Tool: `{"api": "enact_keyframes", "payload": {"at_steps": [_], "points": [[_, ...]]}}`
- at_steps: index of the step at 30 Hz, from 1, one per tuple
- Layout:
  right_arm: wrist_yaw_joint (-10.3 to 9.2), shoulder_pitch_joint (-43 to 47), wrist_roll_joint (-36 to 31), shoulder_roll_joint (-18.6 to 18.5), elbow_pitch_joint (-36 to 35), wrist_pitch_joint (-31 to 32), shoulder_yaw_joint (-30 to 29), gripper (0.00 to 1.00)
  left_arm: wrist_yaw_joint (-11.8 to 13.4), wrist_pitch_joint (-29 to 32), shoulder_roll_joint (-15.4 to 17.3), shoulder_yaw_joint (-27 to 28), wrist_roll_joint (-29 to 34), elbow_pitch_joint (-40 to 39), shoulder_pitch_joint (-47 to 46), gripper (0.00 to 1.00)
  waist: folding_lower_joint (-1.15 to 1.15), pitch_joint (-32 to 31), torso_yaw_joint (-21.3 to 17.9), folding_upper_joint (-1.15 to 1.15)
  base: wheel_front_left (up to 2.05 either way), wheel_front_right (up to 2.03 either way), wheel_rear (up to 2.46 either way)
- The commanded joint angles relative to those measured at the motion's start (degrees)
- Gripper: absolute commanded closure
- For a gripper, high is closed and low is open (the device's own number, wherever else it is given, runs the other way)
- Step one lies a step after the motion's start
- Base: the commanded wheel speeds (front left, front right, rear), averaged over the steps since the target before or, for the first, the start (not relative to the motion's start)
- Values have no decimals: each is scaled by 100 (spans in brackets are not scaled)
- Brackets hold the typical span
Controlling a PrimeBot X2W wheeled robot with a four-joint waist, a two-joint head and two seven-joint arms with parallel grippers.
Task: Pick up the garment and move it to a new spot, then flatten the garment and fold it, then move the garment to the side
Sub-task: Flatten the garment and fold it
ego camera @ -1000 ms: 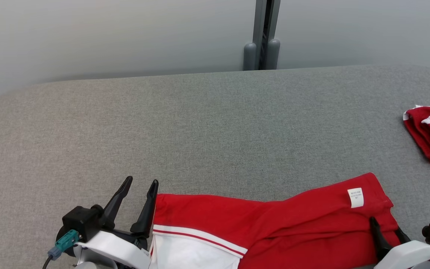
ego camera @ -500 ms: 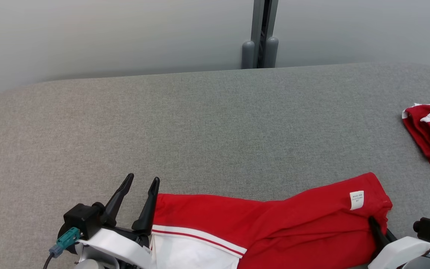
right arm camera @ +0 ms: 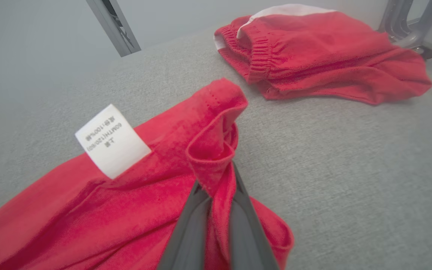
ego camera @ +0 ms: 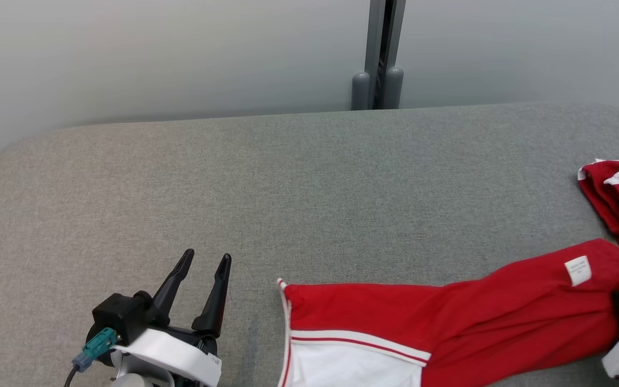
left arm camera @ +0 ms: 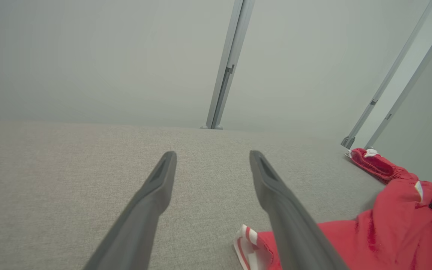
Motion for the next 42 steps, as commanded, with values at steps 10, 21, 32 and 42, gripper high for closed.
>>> {"api": "enact_keyframes", "payload": {"at_steps": [10, 21, 32, 42], "points": [[-2, -220, -199, -244, 347, -4, 110, 100, -6, -17, -124, 88, -22, 13, 116, 0, 0, -201, -55, 0, 0, 0, 0], [-1, -97, 510, -169, -1181, 575, 1246, 100, -6, -17, -254, 255, -39, 13, 143, 0, 0, -501, -398, 0, 0, 0, 0], [-1, 353, 1609, 164, -2924, 1292, 1597, 100, -6, -17, -314, 389, -62, -37, 101, 0, 0, -580, -461, 0, 0, 0, 0], [-1, 748, 2222, 795, -3852, 1784, 1833, 100, -6, -17, -293, 343, -72, -39, 108, 0, 0, -601, -227, 0, 0, 0, 0]]}}
